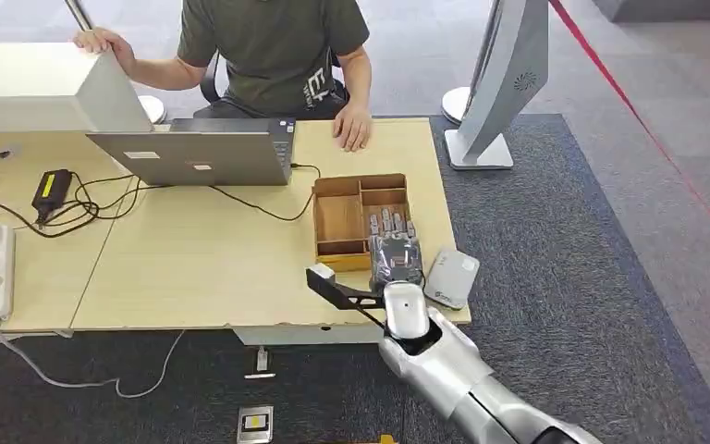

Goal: Pass the card to the sensor for recognition and then transmit it.

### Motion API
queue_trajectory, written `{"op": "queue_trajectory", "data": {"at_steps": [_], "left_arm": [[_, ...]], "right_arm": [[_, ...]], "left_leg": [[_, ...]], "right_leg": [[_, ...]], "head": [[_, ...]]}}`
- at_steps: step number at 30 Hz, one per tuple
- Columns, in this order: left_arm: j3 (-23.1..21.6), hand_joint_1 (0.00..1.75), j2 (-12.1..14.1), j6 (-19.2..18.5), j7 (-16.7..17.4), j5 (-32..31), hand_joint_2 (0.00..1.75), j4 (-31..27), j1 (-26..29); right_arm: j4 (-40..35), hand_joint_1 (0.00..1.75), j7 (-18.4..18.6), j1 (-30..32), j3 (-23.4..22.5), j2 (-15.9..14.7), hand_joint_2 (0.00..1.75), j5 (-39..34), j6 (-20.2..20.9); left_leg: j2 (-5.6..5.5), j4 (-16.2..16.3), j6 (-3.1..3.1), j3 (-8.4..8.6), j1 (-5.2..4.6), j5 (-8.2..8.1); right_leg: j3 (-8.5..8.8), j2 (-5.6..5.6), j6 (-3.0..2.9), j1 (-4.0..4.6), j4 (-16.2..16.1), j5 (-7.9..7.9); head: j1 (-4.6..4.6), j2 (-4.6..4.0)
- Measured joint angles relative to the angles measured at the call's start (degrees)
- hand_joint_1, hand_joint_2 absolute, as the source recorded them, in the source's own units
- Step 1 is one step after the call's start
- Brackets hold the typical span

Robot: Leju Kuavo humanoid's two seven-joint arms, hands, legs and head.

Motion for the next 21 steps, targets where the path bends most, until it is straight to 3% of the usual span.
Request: {"op": "queue_trajectory", "data": {"at_steps": [21], "left_arm": [[0.0,0.00,0.0,0.1,-0.2,0.0,0.00,0.0,0.0]], "right_arm": [[3.4,0.00,0.7,-0.3,0.1,-0.6,1.75,1.0,-0.2]], "left_leg": [[0.00,0.0,0.00,0.02,0.00,0.00]], "right_leg": [[0.00,0.00,0.00,0.00,0.0,0.01]], "head": [[0.00,0.02]]}}
